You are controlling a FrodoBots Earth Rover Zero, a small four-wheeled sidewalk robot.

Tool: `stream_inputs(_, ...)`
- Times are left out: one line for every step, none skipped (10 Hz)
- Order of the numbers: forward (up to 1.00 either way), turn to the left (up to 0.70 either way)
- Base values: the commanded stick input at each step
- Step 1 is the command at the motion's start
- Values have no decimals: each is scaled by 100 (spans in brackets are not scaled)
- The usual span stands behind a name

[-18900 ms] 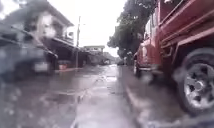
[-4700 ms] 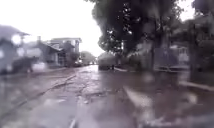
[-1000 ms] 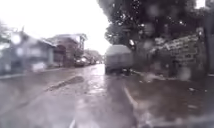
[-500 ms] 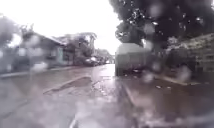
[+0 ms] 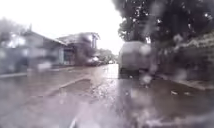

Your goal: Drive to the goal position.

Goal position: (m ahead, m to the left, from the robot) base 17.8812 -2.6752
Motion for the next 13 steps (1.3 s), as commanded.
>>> stream_inputs(100, 0)
stream_inputs(100, 0)
stream_inputs(100, 0)
stream_inputs(100, 0)
stream_inputs(100, 0)
stream_inputs(100, 0)
stream_inputs(100, 0)
stream_inputs(100, 0)
stream_inputs(100, 0)
stream_inputs(100, 0)
stream_inputs(100, 0)
stream_inputs(100, 0)
stream_inputs(100, 5)
